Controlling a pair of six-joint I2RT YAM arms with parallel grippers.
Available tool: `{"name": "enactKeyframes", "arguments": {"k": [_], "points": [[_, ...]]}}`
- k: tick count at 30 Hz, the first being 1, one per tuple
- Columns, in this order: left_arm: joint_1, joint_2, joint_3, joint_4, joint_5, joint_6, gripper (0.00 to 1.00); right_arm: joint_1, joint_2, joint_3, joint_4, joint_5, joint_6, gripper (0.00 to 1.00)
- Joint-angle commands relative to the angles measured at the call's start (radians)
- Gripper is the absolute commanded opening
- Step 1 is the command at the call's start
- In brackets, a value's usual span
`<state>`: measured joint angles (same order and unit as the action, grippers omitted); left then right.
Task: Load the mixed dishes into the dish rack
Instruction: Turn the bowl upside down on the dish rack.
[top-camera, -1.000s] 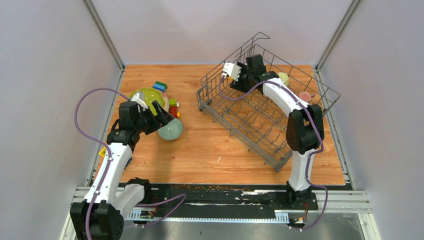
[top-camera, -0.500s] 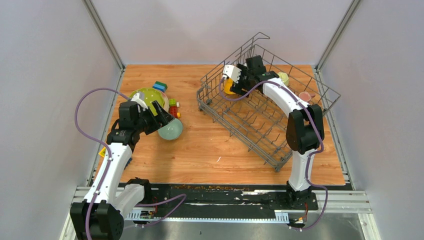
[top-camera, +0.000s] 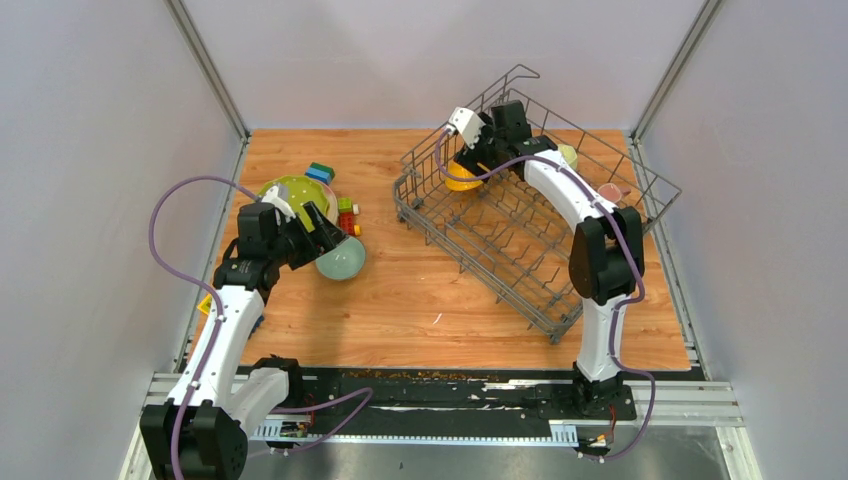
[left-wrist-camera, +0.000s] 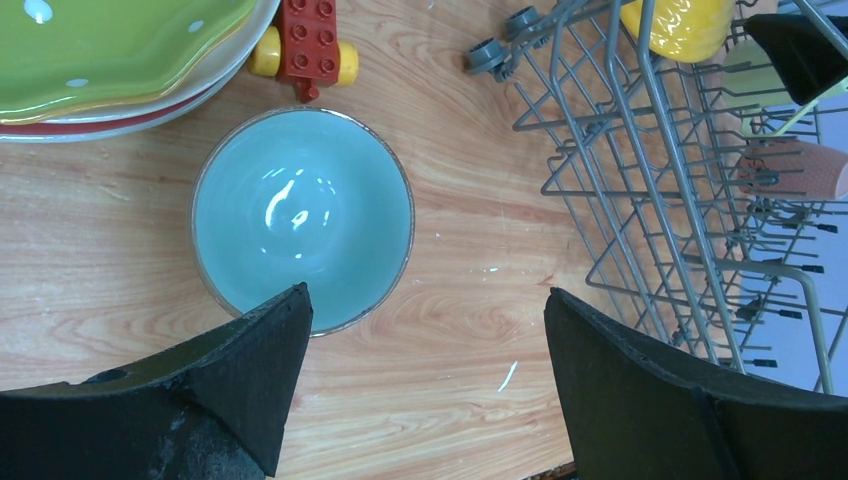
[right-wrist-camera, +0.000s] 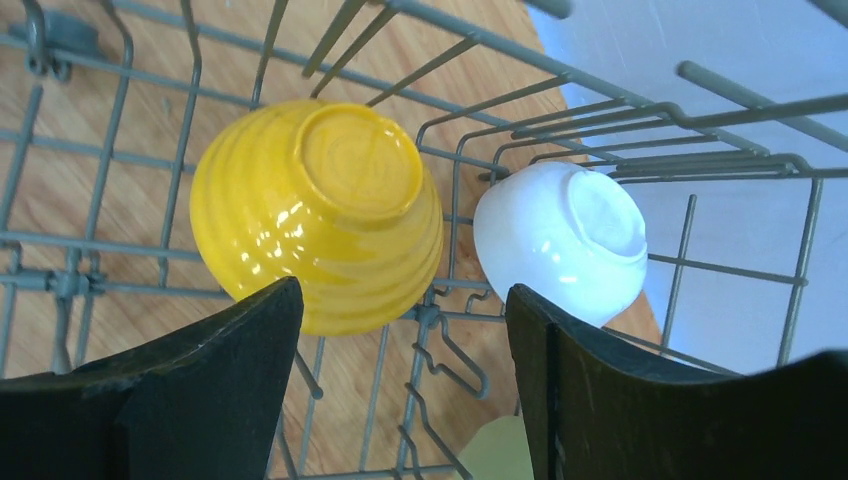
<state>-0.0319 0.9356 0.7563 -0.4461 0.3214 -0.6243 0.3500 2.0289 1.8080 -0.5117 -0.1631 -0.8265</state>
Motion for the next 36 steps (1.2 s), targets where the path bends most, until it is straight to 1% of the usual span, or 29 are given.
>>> {"name": "enactKeyframes", "arguments": {"k": [1, 6, 9, 14, 18, 20, 25, 27, 34, 36], "points": [[0.006, -0.01, -0.003, 0.008, -0.024, 0.015, 0.93, -0.002, -0.064, -0.012, 0.141, -0.011, 0.271, 0.75], [0.006, -0.011, -0.006, 0.013, -0.029, 0.011, 0.93, -0.002, -0.086, -0.08, 0.199, -0.084, 0.484, 0.76], [0.006, -0.004, -0.005, 0.017, -0.027, 0.008, 0.93, -0.002, -0.051, -0.078, 0.212, -0.072, 0.537, 0.76], [0.006, -0.019, -0.004, -0.01, -0.05, 0.026, 0.93, 0.003, 0.04, -0.017, 0.22, 0.025, 0.506, 0.76], [0.006, -0.041, -0.012, -0.045, -0.095, 0.036, 0.94, 0.033, 0.097, 0.011, 0.278, 0.266, 0.399, 0.76], [0.007, -0.046, -0.018, -0.055, -0.107, 0.033, 0.95, 0.037, 0.112, 0.018, 0.293, 0.288, 0.376, 0.77], [0.007, -0.047, -0.023, -0.053, -0.116, 0.03, 0.95, 0.037, 0.1, -0.008, 0.329, 0.316, 0.385, 0.77], [0.007, -0.047, -0.021, -0.054, -0.119, 0.033, 0.95, 0.038, 0.083, -0.023, 0.337, 0.298, 0.394, 0.77], [0.008, -0.046, -0.024, -0.06, -0.146, 0.033, 0.99, 0.037, -0.033, -0.096, 0.387, 0.139, 0.467, 0.78], [0.009, -0.047, -0.026, -0.064, -0.155, 0.033, 1.0, 0.035, -0.067, -0.113, 0.416, 0.125, 0.494, 0.78]]}}
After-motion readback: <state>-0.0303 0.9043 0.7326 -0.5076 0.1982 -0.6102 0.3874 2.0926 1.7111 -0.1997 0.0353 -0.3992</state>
